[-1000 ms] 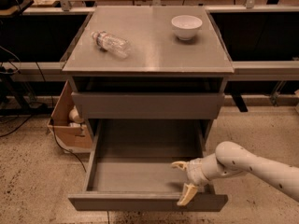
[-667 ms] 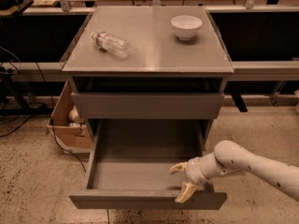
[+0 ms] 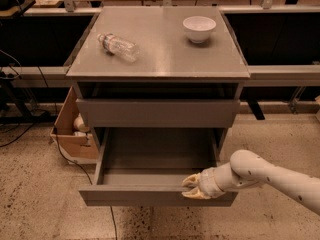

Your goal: Close middle drawer

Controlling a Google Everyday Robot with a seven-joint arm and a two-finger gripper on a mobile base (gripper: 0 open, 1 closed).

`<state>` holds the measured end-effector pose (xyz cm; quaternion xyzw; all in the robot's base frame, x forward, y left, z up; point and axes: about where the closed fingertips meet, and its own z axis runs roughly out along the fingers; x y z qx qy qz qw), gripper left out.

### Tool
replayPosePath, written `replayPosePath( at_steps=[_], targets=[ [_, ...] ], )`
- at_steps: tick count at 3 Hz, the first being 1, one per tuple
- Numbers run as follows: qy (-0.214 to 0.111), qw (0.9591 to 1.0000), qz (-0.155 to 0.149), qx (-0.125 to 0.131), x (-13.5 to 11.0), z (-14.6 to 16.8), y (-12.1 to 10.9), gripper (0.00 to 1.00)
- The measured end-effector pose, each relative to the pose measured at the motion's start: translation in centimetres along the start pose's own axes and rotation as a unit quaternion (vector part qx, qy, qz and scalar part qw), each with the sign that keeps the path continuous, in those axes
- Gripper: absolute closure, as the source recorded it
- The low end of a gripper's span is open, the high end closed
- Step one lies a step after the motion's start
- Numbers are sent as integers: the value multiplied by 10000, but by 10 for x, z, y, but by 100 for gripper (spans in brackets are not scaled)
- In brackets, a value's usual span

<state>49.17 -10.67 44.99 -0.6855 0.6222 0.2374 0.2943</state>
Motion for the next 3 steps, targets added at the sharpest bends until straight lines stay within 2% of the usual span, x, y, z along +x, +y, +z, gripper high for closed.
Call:
replayPosePath(
  at_steps=[1,2,3],
  targets=[
    [-138,9998,-132,92,-3,1,-8,81],
    [-302,9990,-315,124,-10,4,-21,72],
    [-390,9983,-409,121,-14,8,-29,49]
  ],
)
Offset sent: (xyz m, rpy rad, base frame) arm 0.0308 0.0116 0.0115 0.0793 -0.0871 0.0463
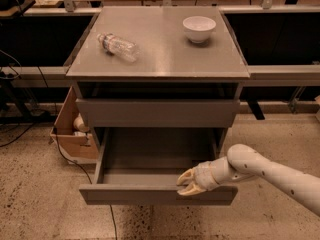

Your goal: Close middle drawer

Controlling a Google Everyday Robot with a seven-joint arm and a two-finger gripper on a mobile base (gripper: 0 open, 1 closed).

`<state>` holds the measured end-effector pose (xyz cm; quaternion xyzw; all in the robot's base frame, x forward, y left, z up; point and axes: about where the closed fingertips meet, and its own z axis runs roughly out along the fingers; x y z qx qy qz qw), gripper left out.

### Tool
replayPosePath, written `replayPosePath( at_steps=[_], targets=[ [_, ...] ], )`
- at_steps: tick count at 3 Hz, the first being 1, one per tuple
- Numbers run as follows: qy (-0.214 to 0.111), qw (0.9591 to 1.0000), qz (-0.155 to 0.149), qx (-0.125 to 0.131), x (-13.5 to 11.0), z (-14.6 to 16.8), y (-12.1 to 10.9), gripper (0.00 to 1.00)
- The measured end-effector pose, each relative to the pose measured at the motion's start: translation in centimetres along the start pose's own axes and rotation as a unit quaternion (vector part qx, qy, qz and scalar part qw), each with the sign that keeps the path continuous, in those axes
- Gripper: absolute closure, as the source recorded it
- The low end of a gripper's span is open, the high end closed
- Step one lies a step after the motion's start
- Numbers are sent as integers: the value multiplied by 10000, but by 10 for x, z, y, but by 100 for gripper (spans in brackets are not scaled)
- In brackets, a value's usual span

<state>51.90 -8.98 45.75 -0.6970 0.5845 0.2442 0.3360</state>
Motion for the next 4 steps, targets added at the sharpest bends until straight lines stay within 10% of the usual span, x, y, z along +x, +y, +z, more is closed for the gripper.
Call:
replayPosePath(
  at_steps=[2,3,4],
  targets=[
    [-155,9998,-147,6,-9,11,-14,3],
    [-162,9997,-156,2,-9,12,-15,70],
    [-172,9997,-166,-9,-11,14,-15,79]
  ],
)
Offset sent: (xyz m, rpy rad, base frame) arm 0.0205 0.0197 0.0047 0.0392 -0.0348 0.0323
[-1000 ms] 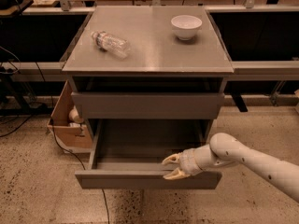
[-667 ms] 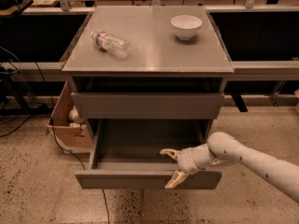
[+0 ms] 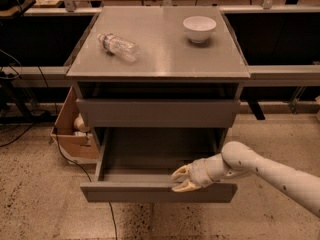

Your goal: Close middle drawer

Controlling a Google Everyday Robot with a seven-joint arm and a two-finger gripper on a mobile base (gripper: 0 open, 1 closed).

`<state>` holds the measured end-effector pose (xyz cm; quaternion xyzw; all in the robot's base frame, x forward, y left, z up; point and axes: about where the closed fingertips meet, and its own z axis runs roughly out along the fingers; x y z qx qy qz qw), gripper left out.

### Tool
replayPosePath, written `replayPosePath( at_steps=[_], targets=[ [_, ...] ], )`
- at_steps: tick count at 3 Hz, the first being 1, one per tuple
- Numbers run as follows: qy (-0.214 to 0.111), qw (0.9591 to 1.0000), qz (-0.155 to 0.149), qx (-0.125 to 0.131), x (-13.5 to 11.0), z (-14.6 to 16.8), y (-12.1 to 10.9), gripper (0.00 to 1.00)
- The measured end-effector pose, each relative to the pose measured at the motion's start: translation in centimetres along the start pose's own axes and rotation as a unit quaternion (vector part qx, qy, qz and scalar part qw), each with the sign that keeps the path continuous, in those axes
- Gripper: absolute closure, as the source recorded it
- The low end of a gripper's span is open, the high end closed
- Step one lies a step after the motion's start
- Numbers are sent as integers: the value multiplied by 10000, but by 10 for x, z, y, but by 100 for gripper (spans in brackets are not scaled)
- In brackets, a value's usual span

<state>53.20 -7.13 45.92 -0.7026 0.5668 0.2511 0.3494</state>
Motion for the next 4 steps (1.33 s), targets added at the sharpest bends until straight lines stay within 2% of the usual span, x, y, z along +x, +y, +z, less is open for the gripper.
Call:
replayPosePath(
  at_steps=[2,4],
  targets=[
    [-34,10000,-24,41,-6,3,-3,46],
    [-89,9997,-102,222,-17,-5,-11,3]
  ],
)
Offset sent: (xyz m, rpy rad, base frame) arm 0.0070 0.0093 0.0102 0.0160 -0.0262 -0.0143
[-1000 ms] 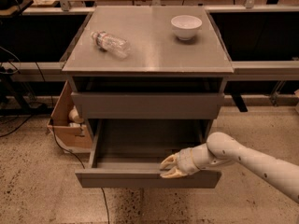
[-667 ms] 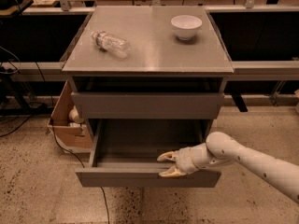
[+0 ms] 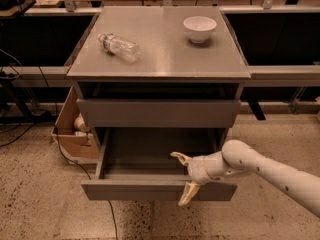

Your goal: Close middle drawer

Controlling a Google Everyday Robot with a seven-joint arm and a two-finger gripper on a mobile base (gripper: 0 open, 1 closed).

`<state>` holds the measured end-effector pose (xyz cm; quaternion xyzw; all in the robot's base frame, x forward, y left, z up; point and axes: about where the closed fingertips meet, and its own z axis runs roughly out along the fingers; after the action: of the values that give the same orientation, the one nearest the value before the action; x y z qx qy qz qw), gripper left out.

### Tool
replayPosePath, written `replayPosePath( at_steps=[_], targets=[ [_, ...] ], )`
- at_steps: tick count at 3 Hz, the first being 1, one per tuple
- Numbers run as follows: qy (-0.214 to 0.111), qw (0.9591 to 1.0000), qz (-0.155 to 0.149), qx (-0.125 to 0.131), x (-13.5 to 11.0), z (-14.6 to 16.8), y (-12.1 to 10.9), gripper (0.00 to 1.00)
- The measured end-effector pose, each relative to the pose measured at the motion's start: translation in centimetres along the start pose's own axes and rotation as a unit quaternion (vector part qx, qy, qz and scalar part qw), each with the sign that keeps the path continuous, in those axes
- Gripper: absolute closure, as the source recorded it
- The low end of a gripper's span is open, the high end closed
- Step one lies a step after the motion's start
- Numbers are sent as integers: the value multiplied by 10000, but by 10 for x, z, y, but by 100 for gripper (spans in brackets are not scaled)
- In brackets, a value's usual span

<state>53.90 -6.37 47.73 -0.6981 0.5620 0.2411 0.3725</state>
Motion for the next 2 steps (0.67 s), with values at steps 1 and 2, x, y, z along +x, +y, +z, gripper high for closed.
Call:
replayPosePath(
  at_steps=[1,2],
  targets=[
    [2,10000,4,92,-2,-8,4,0],
    [31,9998,68,170,-3,-20,18,0]
  ],
)
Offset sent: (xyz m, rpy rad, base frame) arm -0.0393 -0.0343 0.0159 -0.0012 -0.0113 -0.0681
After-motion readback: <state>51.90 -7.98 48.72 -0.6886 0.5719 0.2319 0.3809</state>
